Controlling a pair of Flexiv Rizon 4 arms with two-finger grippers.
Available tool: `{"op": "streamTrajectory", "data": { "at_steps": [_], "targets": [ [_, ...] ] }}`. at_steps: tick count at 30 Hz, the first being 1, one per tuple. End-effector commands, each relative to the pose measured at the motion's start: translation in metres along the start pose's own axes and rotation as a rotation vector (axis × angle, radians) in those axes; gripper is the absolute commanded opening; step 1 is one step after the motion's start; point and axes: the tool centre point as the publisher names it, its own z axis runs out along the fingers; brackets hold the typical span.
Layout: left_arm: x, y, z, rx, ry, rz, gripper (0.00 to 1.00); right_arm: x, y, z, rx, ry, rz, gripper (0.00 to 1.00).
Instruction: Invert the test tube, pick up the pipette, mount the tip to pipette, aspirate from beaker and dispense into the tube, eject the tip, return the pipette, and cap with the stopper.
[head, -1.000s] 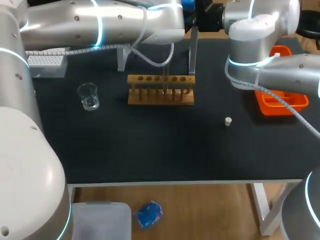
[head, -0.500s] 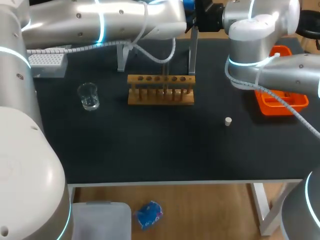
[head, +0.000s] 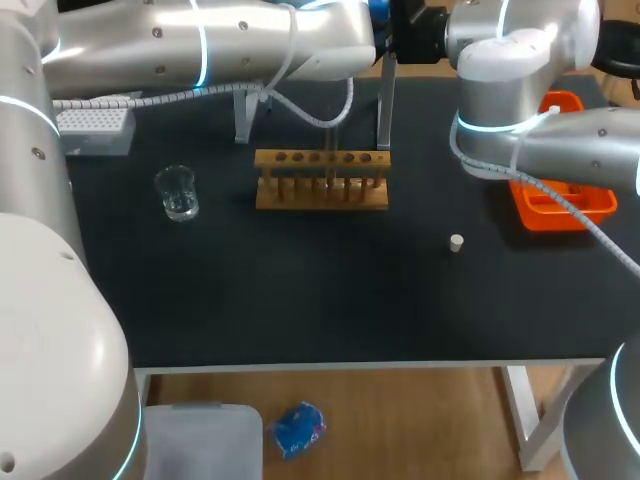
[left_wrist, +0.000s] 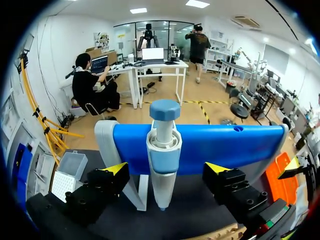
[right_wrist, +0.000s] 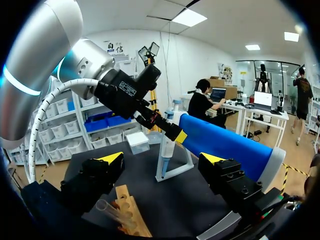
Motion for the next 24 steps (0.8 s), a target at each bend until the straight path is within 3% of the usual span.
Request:
{"op": "streamTrajectory", "data": {
  "at_steps": [1,13,24],
  "targets": [
    [-0.001,0.008,-0.011,0.005,0.008,-0.009,1.00,-0.001,0.000,0.000,0.002,0.001,0.000,1.00],
    [0.000,0.024,-0.037,0.021,0.157,0.001,1.00,-0.001,0.000,0.000,0.002,0.001,0.000,1.00],
    [0.002,0.038,-0.062,0.026,0.322,0.109,1.00,-0.001,0.000,0.000,0.002,0.001,0.000,1.00]
  ]
}}
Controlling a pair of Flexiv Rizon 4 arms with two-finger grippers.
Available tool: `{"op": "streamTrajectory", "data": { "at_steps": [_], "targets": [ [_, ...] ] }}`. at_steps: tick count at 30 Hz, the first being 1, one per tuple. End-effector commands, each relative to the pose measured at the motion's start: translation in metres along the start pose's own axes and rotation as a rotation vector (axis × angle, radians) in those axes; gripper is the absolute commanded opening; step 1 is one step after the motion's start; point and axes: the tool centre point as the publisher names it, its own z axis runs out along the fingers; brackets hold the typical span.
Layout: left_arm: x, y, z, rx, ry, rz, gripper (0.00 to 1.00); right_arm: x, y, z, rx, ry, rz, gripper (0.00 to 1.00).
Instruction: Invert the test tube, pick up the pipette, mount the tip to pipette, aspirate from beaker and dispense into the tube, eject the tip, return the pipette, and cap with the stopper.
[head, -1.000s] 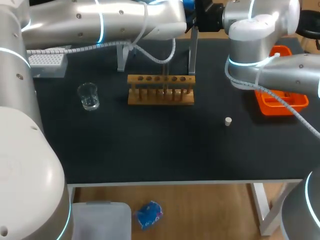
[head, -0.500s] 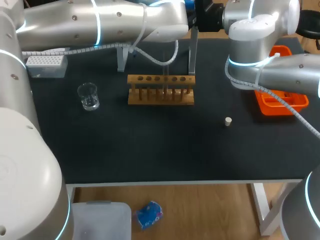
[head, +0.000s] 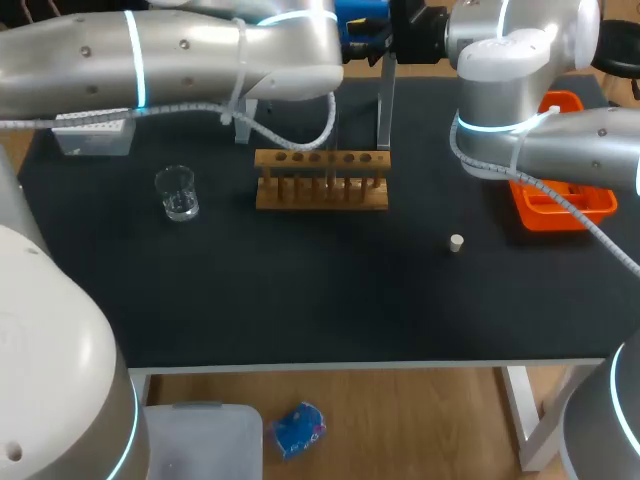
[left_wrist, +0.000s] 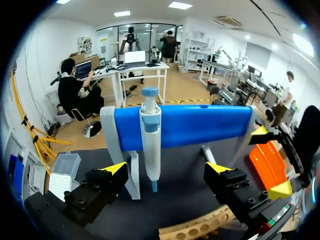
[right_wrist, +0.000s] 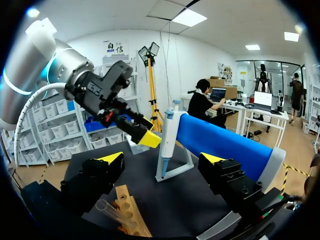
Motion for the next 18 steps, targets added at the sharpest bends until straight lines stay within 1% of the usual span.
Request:
{"op": "streamTrajectory", "data": {
  "at_steps": [1,2,4,6,8,12,14,18],
  "targets": [
    [-0.002,0.010,-0.018,0.006,0.171,0.038,1.00,-0.001,0.000,0.000,0.002,0.001,0.000,1.00],
    [-0.001,0.011,-0.020,0.007,0.180,0.054,1.00,-0.001,0.000,0.000,0.002,0.001,0.000,1.00],
    [0.001,0.014,-0.025,0.011,0.224,0.073,1.00,-0.001,0.000,0.000,0.002,0.001,0.000,1.00],
    [0.003,0.016,-0.031,0.011,0.269,0.104,1.00,0.006,0.004,-0.003,0.004,0.022,-0.013,1.00],
    [0.006,0.019,-0.036,0.013,0.296,0.139,1.00,0.007,0.005,-0.008,0.021,0.047,-0.041,1.00],
    [0.012,0.025,-0.046,0.009,0.375,0.191,1.00,0.015,0.012,-0.021,0.020,0.097,-0.072,1.00],
    [0.017,0.028,-0.051,0.009,0.410,0.223,1.00,0.022,0.014,-0.029,0.040,0.116,-0.101,1.00],
    [0.026,0.034,-0.060,0.000,0.513,0.285,1.00,0.033,0.014,-0.045,0.026,0.145,-0.118,1.00]
  ]
}}
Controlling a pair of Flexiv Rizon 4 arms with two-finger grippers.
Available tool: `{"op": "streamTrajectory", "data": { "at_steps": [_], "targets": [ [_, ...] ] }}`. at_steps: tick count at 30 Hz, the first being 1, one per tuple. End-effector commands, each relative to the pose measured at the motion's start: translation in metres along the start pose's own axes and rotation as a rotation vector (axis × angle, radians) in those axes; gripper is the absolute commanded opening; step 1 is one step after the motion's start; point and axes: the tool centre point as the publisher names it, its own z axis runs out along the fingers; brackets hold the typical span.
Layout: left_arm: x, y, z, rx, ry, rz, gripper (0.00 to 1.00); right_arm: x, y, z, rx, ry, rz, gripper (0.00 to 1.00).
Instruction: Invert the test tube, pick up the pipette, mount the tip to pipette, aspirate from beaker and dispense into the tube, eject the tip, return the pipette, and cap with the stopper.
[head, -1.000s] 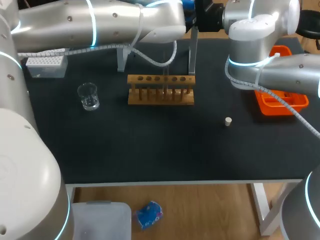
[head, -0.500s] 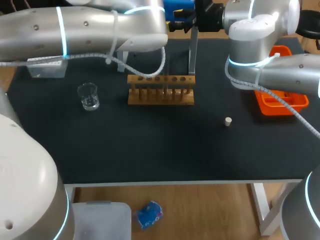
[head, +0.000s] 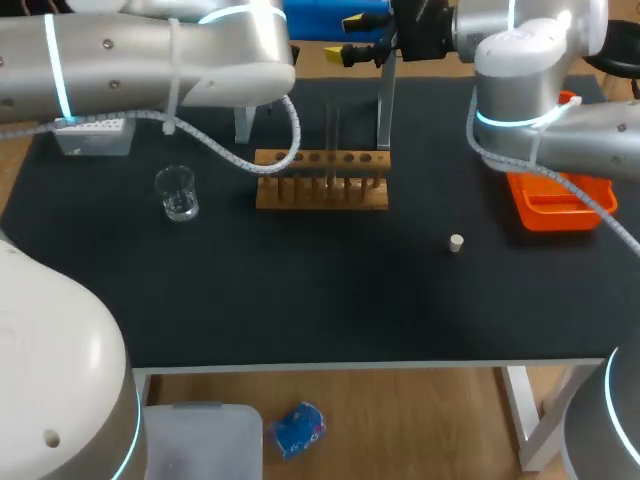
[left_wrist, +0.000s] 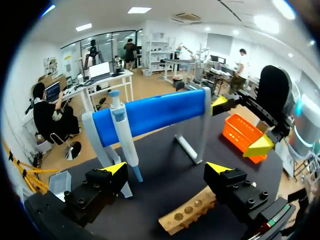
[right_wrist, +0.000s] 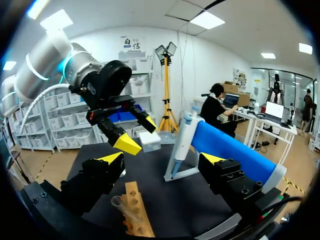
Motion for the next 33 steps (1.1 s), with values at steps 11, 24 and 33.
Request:
{"op": "streamTrajectory", "data": {
  "at_steps": [11,24,33],
  "targets": [
    [0.026,0.011,-0.023,-0.032,0.411,0.080,1.00,0.030,0.000,-0.049,0.052,0.108,-0.090,1.00],
    [0.031,0.012,-0.029,-0.030,0.396,0.162,1.00,0.030,0.000,-0.049,0.052,0.108,-0.090,1.00],
    [0.041,0.026,-0.047,-0.002,0.359,0.308,1.00,0.035,-0.022,-0.079,0.028,0.093,-0.044,1.00]
  ]
}}
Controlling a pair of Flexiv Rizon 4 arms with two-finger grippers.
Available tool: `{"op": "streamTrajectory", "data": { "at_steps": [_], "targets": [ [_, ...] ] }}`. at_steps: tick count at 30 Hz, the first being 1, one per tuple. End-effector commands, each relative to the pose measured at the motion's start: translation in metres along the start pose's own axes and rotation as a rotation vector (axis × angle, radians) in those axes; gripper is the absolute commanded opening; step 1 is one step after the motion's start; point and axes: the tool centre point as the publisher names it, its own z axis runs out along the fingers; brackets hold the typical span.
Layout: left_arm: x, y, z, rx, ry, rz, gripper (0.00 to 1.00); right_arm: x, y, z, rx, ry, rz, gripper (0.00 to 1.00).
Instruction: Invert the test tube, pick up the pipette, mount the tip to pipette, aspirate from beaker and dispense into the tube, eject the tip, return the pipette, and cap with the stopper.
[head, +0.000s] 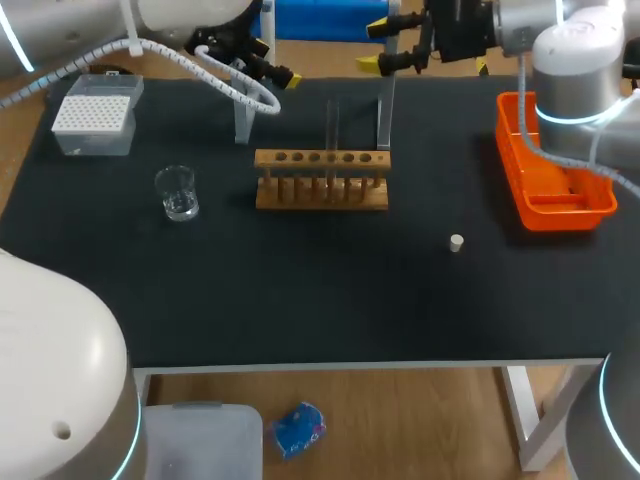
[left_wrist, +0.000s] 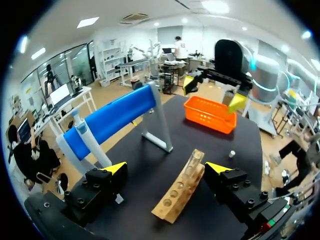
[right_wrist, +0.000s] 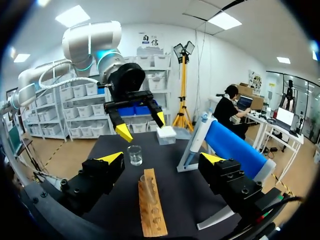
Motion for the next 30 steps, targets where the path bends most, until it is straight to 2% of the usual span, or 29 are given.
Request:
{"op": "streamTrajectory", "data": {
  "at_steps": [1,5,11,15,18,24,26,30],
  "targets": [
    [0.005,0.008,-0.011,0.023,0.105,0.010,1.00,0.010,-0.015,-0.022,-0.006,-0.023,0.017,1.00],
    [0.015,0.009,-0.012,0.018,0.109,0.030,1.00,0.014,-0.026,-0.032,0.001,-0.037,0.030,1.00],
    [0.037,0.008,-0.013,0.005,0.126,0.141,1.00,0.025,-0.036,-0.048,0.006,-0.058,0.036,1.00],
    [0.045,0.011,-0.010,-0.002,0.141,0.131,1.00,0.036,-0.041,-0.059,0.013,-0.056,0.012,1.00],
    [0.052,0.012,0.000,0.009,0.164,0.137,1.00,0.046,-0.048,-0.070,0.012,-0.034,-0.020,1.00],
    [0.065,0.006,0.021,0.051,0.182,0.198,1.00,0.063,-0.069,-0.095,-0.010,-0.058,-0.039,1.00],
    [0.069,0.005,0.027,0.041,0.184,0.205,1.00,0.067,-0.073,-0.103,-0.023,-0.059,-0.060,1.00],
    [0.071,0.006,0.031,0.038,0.191,0.199,1.00,0.067,-0.073,-0.103,-0.023,-0.059,-0.060,1.00]
  ]
}}
